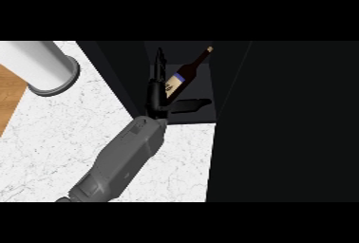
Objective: Pick up the wine, place it into the cabinet and close the cabinet
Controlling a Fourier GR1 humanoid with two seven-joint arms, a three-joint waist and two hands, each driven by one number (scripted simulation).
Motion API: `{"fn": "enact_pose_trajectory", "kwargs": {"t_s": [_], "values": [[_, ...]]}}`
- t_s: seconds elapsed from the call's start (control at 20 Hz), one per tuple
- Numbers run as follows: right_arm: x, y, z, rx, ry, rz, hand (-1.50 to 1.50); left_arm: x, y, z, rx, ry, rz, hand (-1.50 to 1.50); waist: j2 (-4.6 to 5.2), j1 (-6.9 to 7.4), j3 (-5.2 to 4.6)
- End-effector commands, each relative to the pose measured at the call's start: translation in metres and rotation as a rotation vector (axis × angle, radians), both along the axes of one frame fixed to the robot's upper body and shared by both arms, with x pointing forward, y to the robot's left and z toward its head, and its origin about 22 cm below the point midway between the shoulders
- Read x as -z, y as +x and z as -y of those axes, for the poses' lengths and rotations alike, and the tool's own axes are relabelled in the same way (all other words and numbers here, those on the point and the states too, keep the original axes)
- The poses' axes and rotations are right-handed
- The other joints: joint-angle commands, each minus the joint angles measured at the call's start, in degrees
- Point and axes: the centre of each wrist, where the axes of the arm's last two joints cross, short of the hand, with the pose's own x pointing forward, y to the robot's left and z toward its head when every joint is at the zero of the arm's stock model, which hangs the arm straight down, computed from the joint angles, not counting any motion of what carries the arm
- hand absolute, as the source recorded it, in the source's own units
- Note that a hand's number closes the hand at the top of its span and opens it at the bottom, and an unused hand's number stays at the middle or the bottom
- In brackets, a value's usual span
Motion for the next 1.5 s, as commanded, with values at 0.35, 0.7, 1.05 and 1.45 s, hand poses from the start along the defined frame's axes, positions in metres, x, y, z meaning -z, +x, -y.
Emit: {"fn": "enact_pose_trajectory", "kwargs": {"t_s": [0.35,0.7,1.05,1.45], "values": [[-0.006,-0.019,0.011,0.074,-0.012,0.003,-1.5,-0.003,-0.093,0.01,0.146,-0.133,0.01,-1.5,-0.28,2.57,0.05],[0.006,-0.012,0.014,0.111,-0.011,0.002,-1.5,-0.001,-0.159,-0.011,0.184,-0.157,0.018,-1.5,-0.16,2.62,0.05],[-0.004,-0.021,0.029,0.088,-0.098,-0.018,-1.5,-0.008,-0.216,-0.053,0.157,-0.132,-0.018,1.5,-0.22,2.67,0.05],[-0.01,-0.027,0.018,-0.156,-0.335,-0.025,1.5,-0.005,-0.228,-0.105,0.199,-0.04,-0.047,1.5,-0.18,2.44,0.02]]}}
